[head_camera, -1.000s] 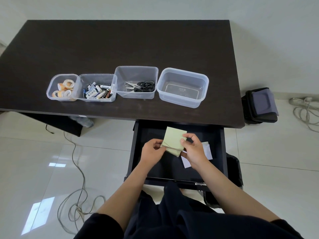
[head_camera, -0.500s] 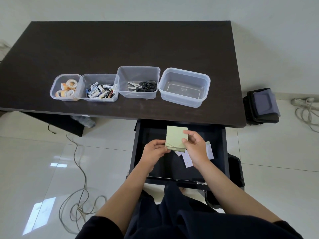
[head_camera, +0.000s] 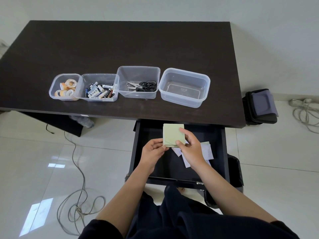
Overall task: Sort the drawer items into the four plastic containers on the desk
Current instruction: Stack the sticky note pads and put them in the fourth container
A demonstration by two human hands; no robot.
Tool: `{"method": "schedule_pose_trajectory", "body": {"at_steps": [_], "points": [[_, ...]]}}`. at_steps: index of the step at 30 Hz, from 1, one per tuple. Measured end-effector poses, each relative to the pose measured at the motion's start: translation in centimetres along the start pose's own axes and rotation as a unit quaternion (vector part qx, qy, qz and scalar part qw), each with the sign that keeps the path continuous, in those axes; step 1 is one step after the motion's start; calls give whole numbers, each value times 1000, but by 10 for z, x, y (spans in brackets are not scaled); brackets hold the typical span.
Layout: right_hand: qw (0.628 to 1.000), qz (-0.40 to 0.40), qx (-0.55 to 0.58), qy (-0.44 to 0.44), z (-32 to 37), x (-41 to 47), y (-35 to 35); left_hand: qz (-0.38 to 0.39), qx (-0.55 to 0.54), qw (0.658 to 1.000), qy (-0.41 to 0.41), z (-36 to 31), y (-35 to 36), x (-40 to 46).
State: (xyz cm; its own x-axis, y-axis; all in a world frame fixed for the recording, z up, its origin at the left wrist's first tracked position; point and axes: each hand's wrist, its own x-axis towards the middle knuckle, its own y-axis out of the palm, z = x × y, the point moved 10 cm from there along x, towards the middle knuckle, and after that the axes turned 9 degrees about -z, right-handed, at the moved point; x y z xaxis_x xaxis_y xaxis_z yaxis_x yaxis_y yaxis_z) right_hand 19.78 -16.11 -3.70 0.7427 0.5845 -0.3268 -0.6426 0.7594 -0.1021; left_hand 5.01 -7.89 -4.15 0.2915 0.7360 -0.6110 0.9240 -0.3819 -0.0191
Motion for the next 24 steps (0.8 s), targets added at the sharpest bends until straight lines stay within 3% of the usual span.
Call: {"method": "schedule_pose_trajectory", "body": {"at_steps": [11, 20, 24], "points": [[1000, 1, -29, 3, -8, -4, -2, 37, 93, 995, 7, -6, -1, 2], [998, 33, -38, 23, -11, -10, 8, -61, 164, 984, 13, 0, -14, 6], [997, 19, -42, 68, -30, -14, 8, -57, 181, 982, 7, 7, -17, 5]]}}
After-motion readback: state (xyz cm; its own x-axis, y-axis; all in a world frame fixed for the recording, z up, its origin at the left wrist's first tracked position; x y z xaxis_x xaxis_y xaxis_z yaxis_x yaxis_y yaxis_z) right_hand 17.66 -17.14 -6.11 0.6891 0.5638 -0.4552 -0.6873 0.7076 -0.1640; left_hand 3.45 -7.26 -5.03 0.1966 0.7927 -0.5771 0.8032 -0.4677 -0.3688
